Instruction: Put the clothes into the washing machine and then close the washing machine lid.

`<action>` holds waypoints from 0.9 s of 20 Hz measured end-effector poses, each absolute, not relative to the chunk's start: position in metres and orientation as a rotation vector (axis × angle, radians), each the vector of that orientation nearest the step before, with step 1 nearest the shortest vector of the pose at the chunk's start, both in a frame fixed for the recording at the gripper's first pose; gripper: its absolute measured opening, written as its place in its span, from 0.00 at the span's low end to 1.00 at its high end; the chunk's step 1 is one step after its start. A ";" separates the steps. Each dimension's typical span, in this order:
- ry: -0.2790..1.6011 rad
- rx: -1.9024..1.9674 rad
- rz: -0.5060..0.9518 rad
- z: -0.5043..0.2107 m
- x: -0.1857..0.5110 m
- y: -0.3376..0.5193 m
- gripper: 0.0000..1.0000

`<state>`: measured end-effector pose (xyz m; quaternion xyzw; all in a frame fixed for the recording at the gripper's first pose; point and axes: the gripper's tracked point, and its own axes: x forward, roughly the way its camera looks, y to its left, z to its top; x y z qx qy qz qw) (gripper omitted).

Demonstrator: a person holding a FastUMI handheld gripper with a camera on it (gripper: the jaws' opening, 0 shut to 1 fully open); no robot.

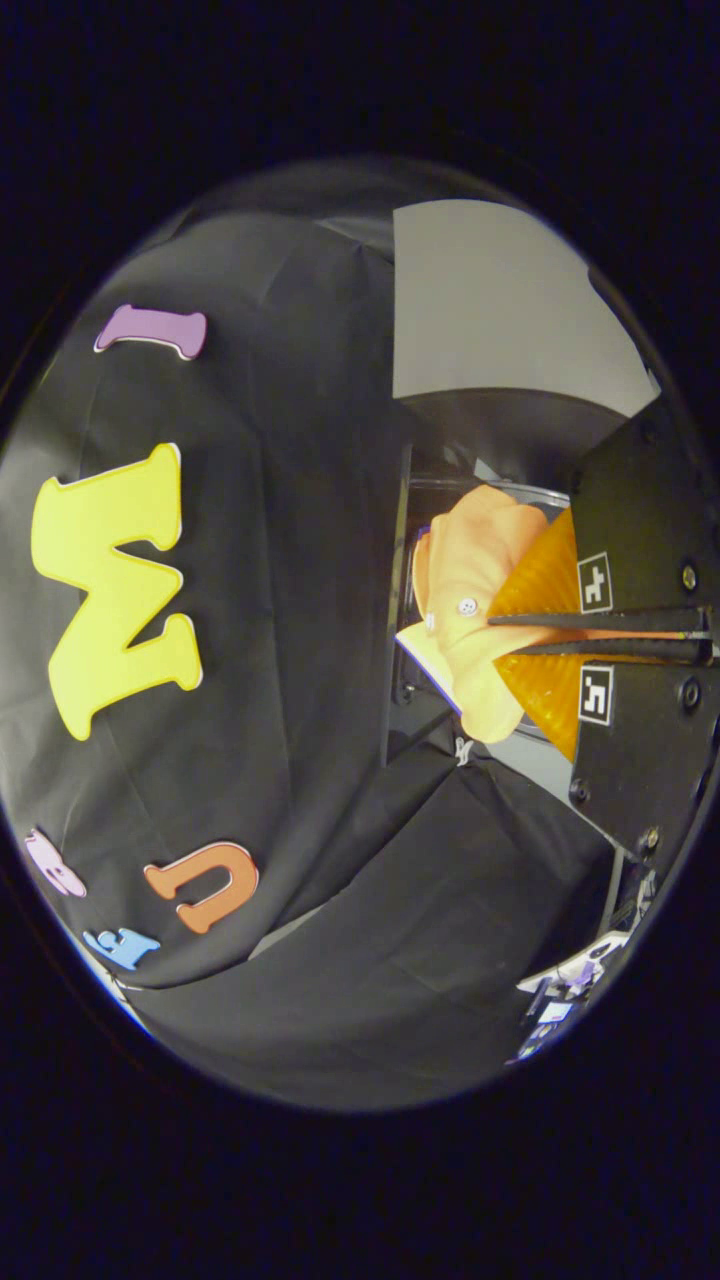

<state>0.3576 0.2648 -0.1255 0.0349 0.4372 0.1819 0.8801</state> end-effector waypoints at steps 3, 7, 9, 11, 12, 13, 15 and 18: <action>0.924 0.064 0.373 -0.141 0.358 0.271 0.06; 0.945 0.067 0.359 -0.168 0.361 0.278 0.06; 0.962 0.071 0.352 -0.185 0.363 0.280 0.06; 0.978 0.082 0.345 -0.203 0.363 0.284 0.06; 0.986 0.086 0.336 -0.213 0.364 0.284 0.06; 0.994 0.092 0.329 -0.224 0.365 0.285 0.06; 1.015 0.099 0.299 -0.245 0.362 0.284 0.06; 1.036 0.093 0.253 -0.274 0.360 0.281 0.06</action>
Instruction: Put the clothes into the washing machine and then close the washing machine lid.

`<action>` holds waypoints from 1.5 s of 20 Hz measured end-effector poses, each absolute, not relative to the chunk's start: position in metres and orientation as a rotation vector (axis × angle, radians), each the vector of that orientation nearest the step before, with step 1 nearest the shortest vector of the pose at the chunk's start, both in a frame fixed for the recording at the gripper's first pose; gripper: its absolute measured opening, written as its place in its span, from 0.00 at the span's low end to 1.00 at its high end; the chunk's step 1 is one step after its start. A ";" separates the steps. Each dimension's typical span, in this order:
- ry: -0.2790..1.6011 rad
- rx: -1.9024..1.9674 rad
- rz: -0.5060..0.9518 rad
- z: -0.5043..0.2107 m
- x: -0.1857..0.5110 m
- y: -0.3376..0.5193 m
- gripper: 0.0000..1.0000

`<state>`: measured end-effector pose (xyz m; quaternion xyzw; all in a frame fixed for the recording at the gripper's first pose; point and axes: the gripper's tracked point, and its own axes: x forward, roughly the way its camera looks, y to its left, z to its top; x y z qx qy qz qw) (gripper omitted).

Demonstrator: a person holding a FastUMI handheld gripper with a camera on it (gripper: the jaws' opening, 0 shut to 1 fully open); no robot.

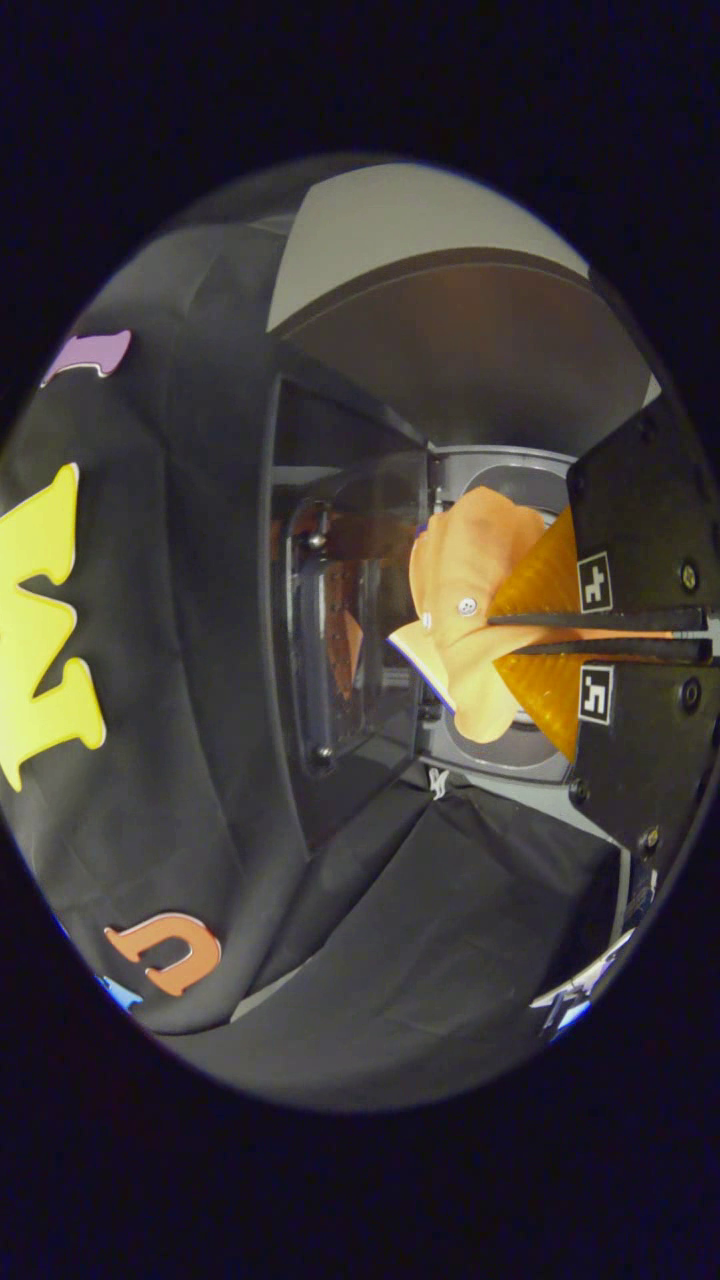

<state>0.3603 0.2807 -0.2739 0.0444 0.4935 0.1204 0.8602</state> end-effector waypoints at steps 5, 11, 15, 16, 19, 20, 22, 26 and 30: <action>1.053 0.093 0.222 -0.297 0.368 0.276 0.06; 1.049 0.097 0.233 -0.299 0.374 0.280 0.06; 1.055 0.102 0.268 -0.303 0.374 0.287 0.11; 1.043 0.093 0.261 -0.303 0.374 0.285 0.29; 1.005 0.065 0.223 -0.296 0.382 0.278 0.80; 1.004 0.064 0.229 -0.296 0.382 0.279 0.98; 1.009 0.058 0.238 -0.293 0.379 0.280 0.98; 1.008 0.055 0.236 -0.291 0.374 0.281 0.98; 1.000 0.056 0.236 -0.282 0.368 0.280 0.98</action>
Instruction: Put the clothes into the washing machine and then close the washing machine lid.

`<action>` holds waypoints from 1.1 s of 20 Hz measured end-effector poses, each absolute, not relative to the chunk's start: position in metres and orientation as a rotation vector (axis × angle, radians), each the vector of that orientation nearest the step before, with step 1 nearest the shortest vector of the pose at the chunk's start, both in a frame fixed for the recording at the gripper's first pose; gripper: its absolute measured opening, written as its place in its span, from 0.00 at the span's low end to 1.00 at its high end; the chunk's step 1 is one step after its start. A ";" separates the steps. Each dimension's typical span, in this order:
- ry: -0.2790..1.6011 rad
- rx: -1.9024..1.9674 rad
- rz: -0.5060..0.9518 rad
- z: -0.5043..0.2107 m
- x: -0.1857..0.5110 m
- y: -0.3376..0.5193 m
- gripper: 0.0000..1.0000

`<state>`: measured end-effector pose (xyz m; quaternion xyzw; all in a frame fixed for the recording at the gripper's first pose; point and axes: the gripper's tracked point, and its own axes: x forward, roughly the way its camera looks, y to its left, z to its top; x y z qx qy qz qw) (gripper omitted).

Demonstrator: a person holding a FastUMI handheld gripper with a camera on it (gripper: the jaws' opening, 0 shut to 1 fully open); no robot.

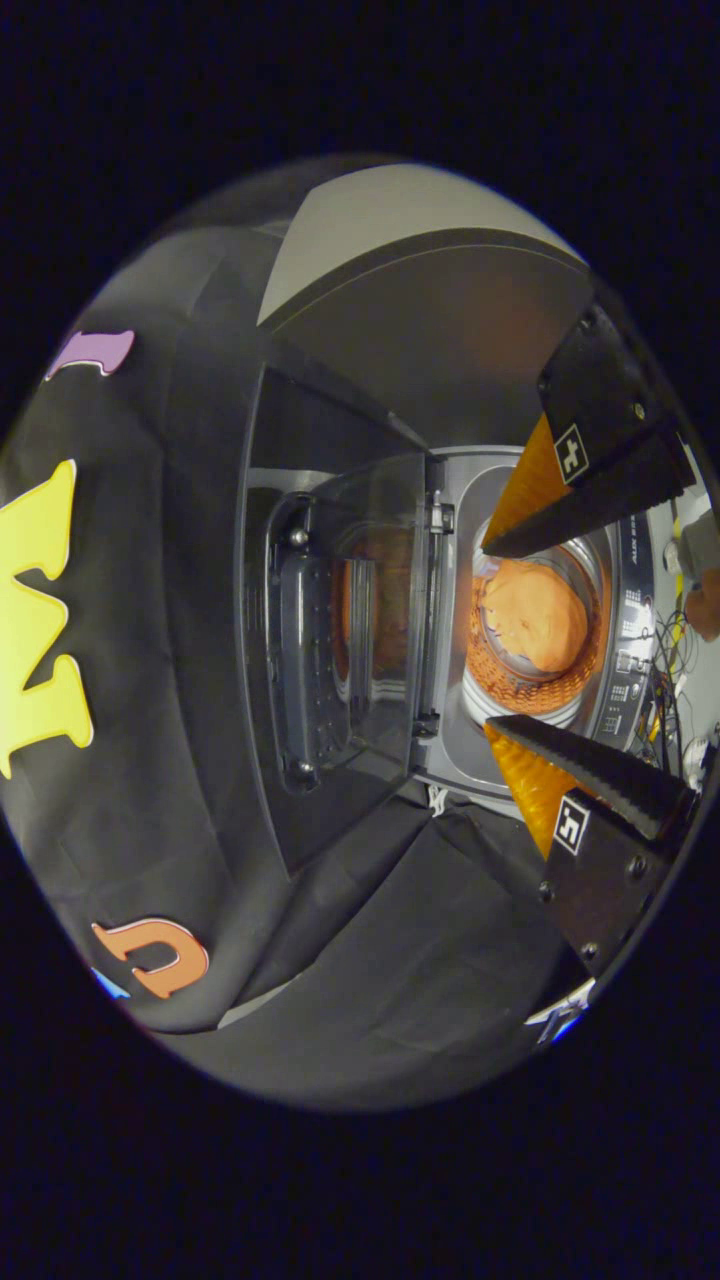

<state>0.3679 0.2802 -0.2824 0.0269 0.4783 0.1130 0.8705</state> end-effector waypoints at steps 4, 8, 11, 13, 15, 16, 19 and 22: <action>0.957 0.038 0.235 -0.256 0.361 0.275 0.98; 0.900 0.032 0.246 -0.218 0.347 0.272 0.98; 0.835 0.035 0.246 -0.183 0.335 0.271 0.98; 0.795 0.021 0.246 -0.163 0.324 0.271 0.98; 0.762 0.009 0.245 -0.144 0.313 0.273 0.98; 0.740 0.008 0.240 -0.135 0.309 0.273 0.98; 0.711 0.013 0.214 -0.118 0.299 0.272 0.98; 0.715 0.009 0.207 -0.116 0.299 0.271 0.98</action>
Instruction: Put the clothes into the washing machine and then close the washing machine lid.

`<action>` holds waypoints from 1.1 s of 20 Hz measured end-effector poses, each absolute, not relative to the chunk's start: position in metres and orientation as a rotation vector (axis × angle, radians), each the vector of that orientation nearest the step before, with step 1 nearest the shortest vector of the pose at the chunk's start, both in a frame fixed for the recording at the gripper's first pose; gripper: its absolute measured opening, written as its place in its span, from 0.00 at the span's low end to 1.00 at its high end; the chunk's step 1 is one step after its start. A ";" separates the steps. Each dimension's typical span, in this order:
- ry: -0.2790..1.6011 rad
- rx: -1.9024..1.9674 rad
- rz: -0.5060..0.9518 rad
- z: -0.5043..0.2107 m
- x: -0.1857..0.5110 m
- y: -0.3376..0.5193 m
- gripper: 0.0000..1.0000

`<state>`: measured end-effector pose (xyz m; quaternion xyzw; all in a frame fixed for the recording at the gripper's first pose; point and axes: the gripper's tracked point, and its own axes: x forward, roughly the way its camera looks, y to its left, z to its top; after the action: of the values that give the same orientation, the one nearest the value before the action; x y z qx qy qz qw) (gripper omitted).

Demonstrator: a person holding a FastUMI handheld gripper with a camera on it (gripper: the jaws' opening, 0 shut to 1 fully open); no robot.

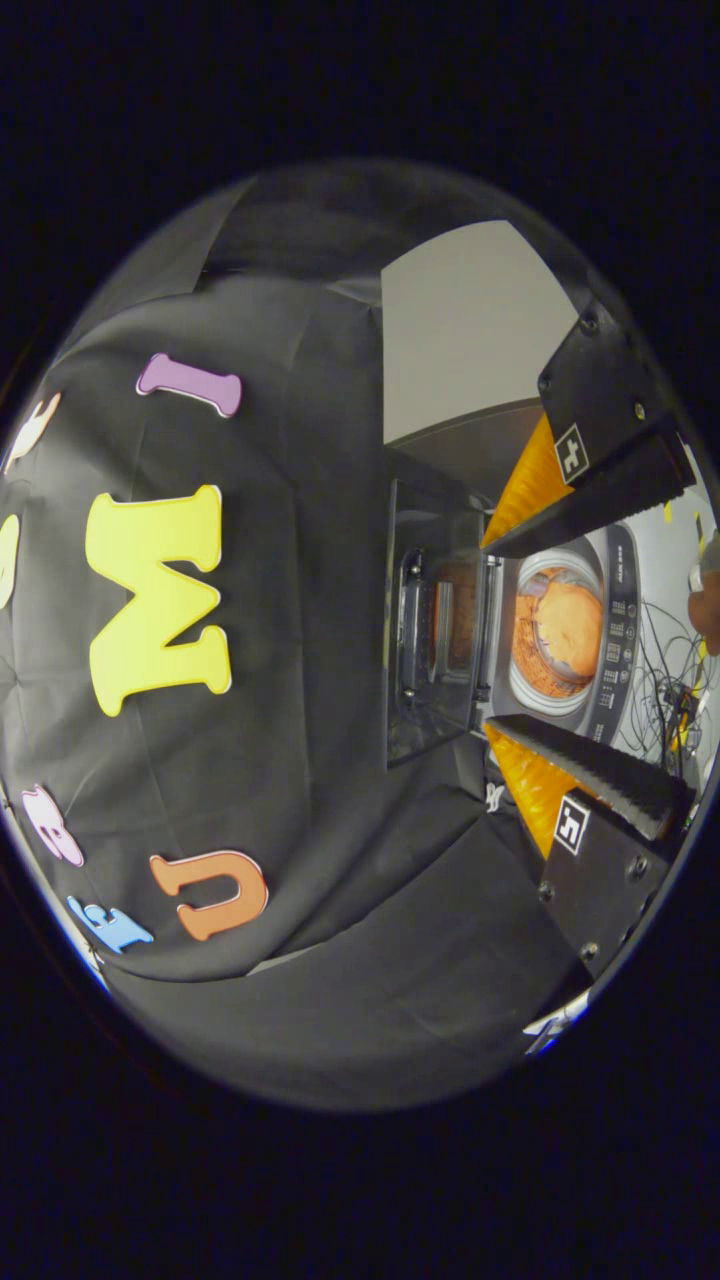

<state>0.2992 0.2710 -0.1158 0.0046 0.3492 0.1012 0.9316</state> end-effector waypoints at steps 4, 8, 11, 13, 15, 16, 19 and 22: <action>0.715 0.022 0.204 -0.119 0.319 0.275 0.98; 0.716 0.026 0.212 -0.123 0.360 0.283 0.98; 0.730 0.036 0.222 -0.133 0.398 0.290 0.98; 0.746 0.043 0.228 -0.141 0.424 0.295 0.98; 0.760 0.053 0.231 -0.151 0.448 0.298 0.98; 0.771 0.058 0.232 -0.156 0.458 0.300 0.98; 0.787 0.062 0.235 -0.170 0.485 0.305 0.98; 0.814 0.063 0.249 -0.184 0.503 0.313 0.98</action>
<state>0.5032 0.3131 -0.1836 0.0305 0.3950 0.1205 0.9102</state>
